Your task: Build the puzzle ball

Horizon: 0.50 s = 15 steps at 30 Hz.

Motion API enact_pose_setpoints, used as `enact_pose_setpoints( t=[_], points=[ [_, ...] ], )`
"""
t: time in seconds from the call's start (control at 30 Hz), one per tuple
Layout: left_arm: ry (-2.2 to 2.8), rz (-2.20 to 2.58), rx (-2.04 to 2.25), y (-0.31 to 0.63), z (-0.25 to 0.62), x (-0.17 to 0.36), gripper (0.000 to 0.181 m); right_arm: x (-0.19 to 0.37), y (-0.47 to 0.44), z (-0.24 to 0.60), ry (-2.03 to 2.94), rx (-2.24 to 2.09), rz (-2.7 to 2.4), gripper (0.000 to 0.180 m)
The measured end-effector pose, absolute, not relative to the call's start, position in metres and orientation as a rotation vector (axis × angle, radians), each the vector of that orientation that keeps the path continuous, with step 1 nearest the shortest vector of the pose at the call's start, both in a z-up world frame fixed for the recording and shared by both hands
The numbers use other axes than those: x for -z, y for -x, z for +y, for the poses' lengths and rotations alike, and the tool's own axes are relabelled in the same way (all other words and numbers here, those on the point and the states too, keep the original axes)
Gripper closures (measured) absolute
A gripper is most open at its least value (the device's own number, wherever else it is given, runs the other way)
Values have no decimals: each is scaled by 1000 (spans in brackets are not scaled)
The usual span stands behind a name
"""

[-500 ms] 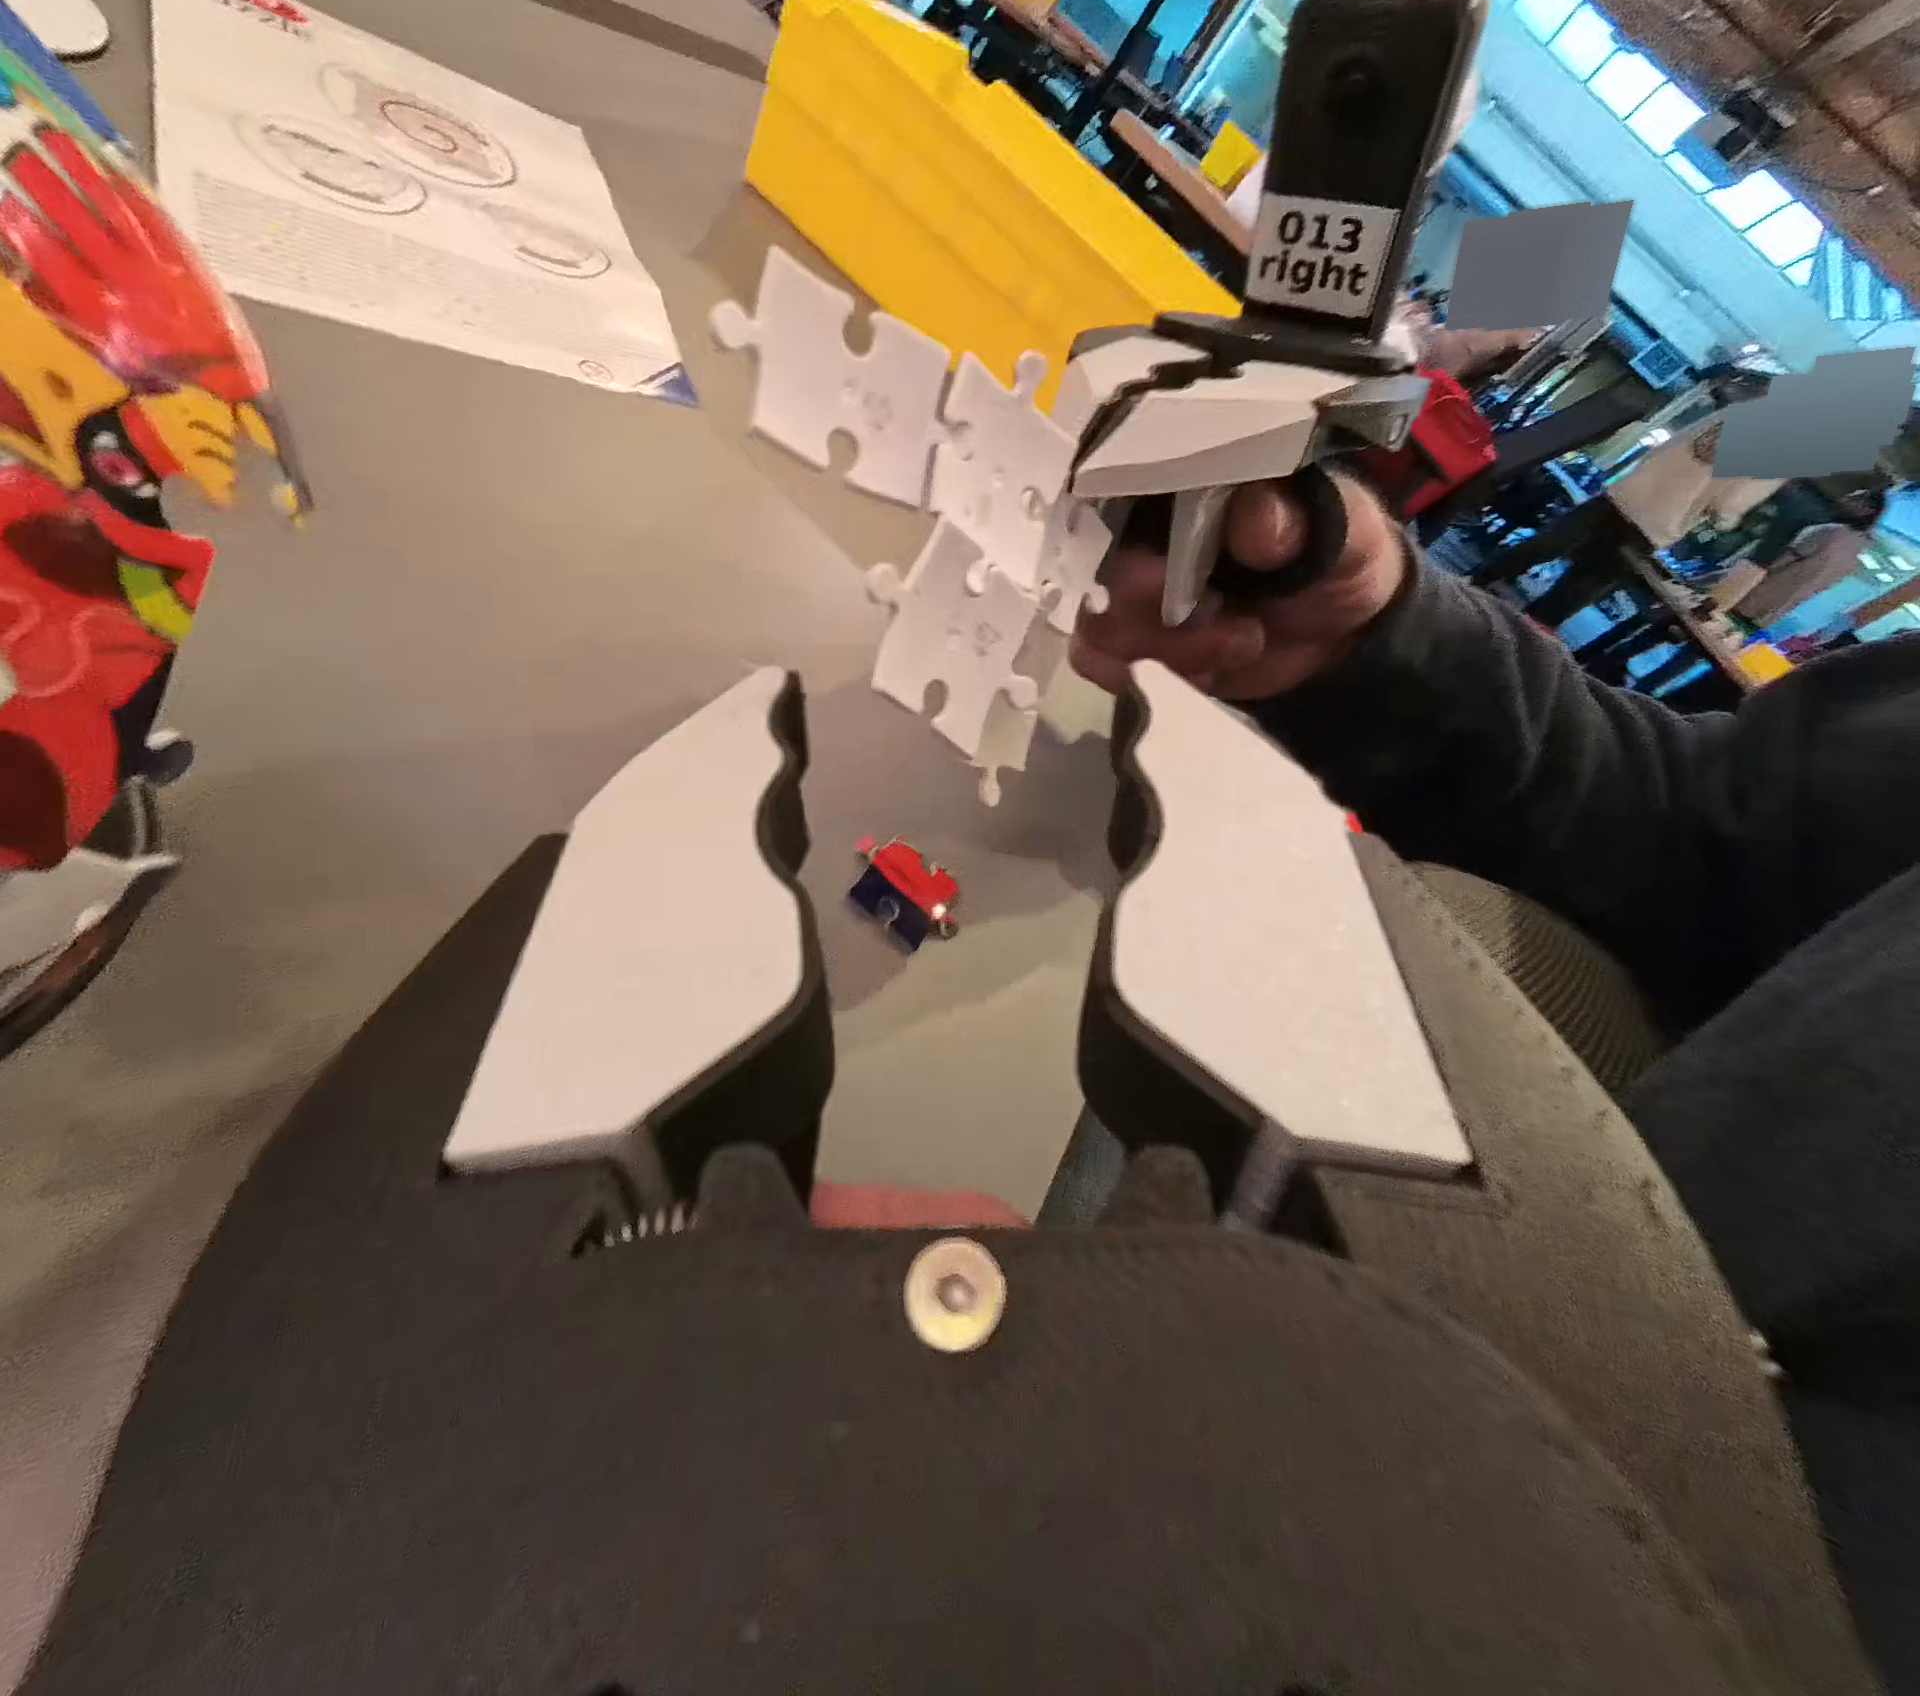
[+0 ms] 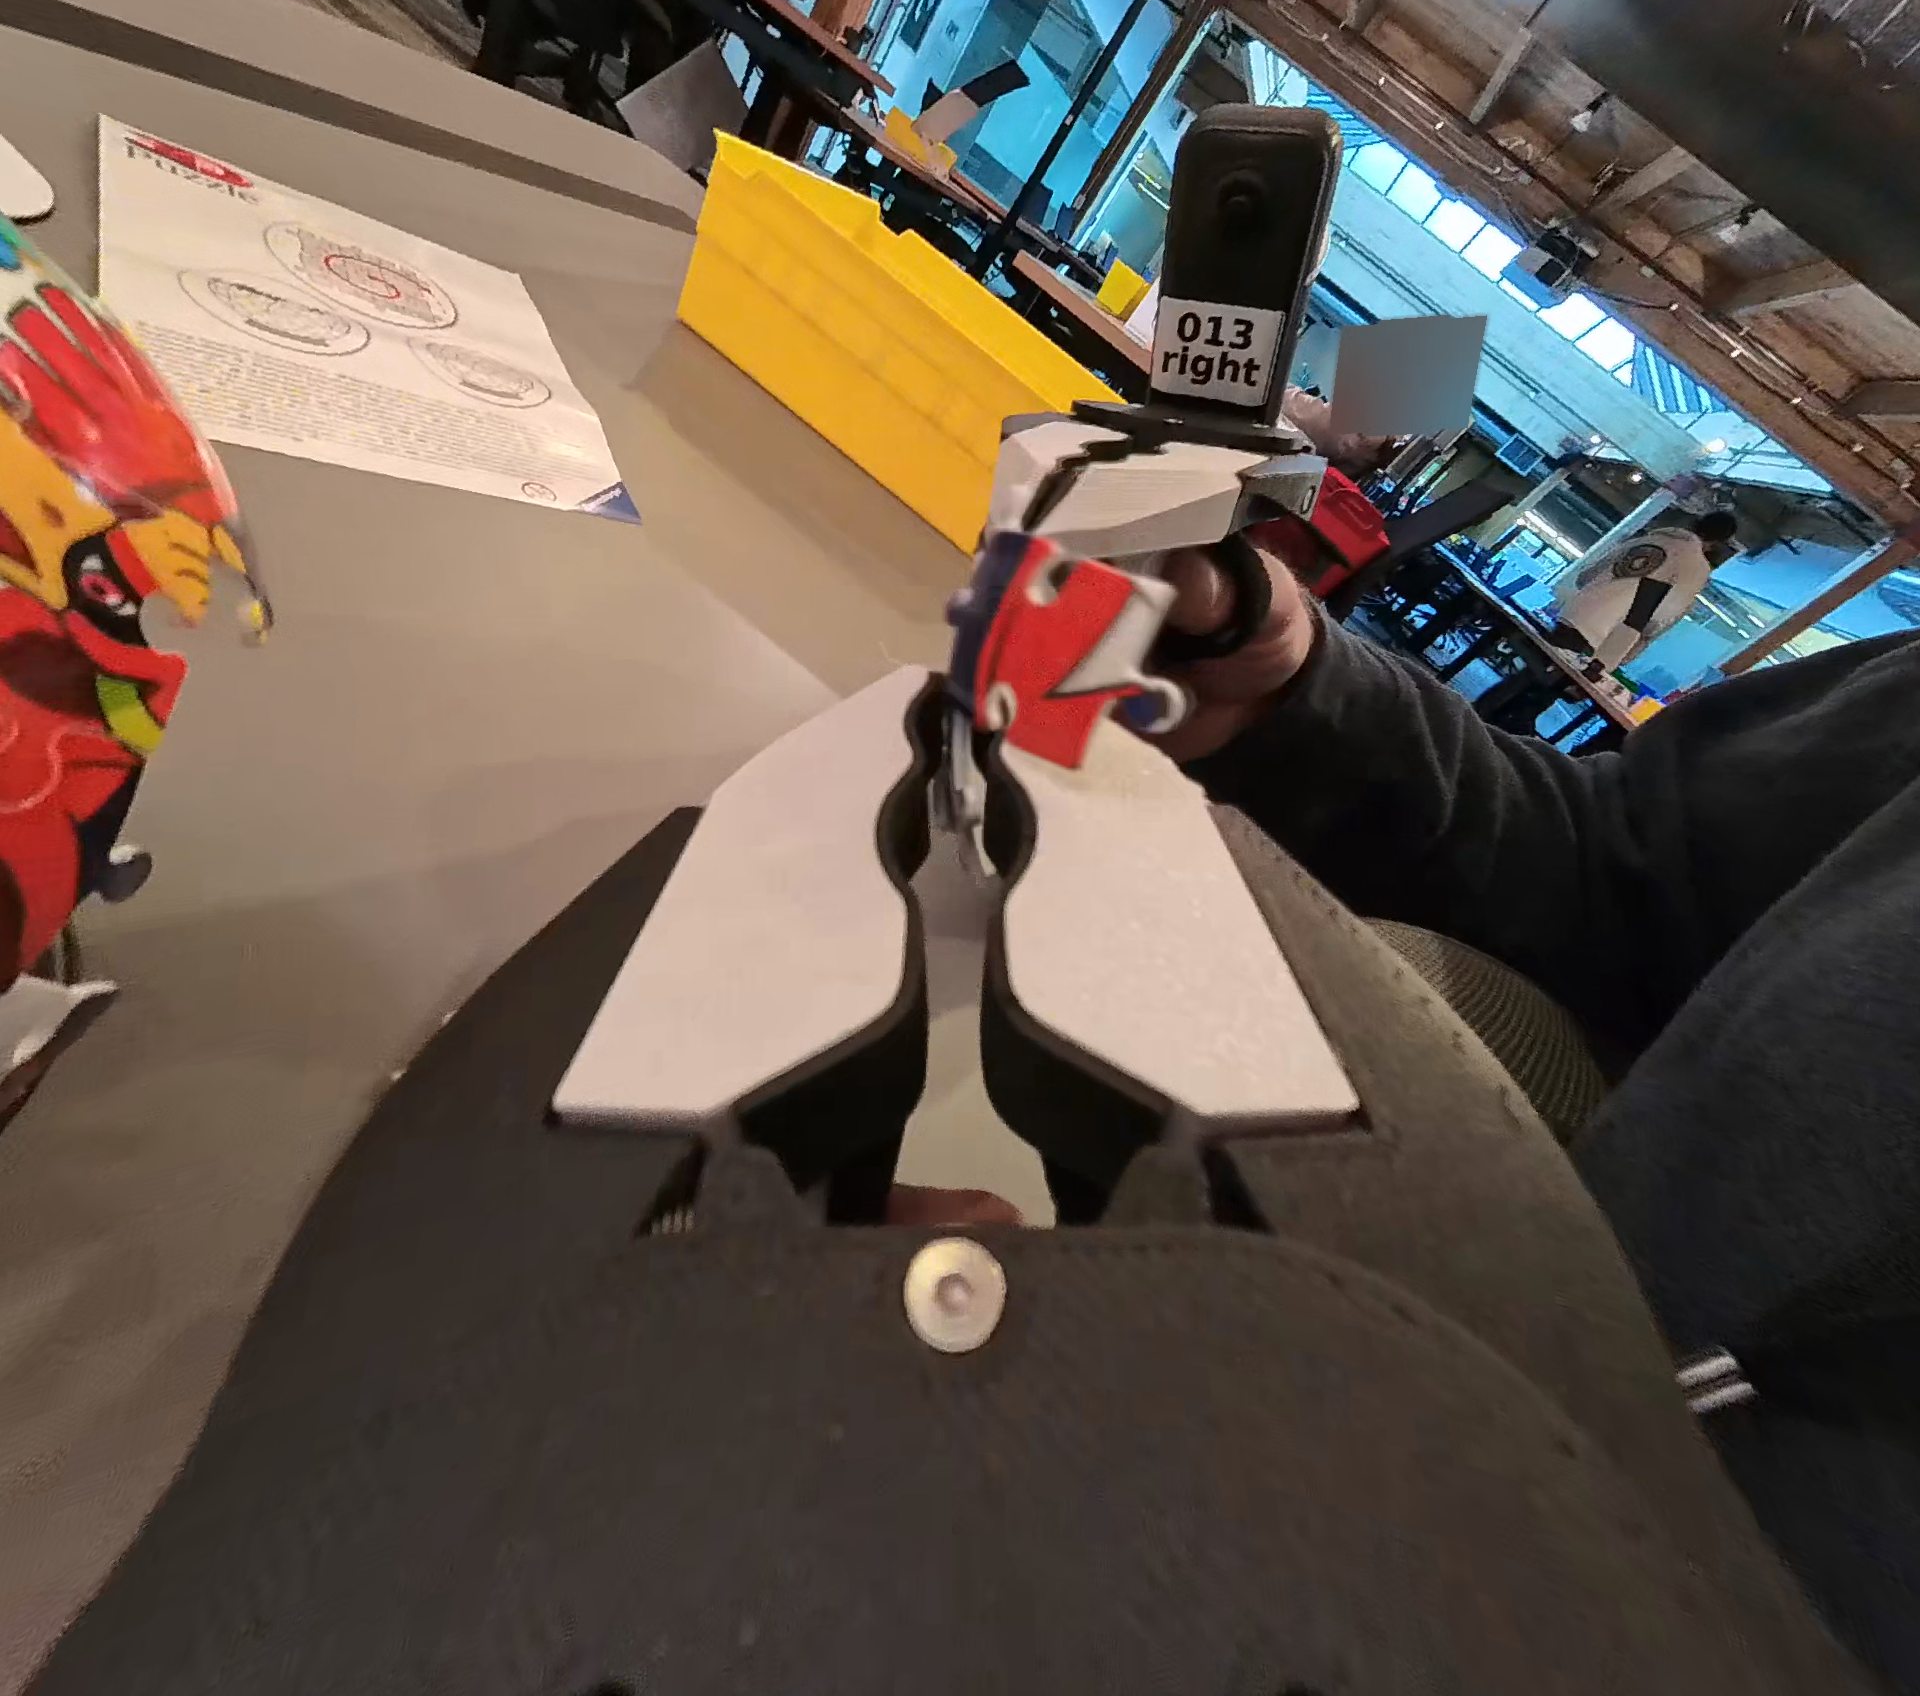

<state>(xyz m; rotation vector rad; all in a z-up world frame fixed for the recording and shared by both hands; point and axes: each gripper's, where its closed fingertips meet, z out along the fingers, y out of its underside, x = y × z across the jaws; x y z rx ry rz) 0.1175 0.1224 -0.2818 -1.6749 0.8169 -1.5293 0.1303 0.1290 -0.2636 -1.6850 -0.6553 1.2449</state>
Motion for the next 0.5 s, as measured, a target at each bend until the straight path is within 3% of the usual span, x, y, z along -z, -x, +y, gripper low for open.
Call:
enact_pose_setpoints(
  t=[0.5],
  points=[
    [1839,826,1417,-115,137,312,178,306,-134,144,1871,-1244,-621,180]
  ],
)
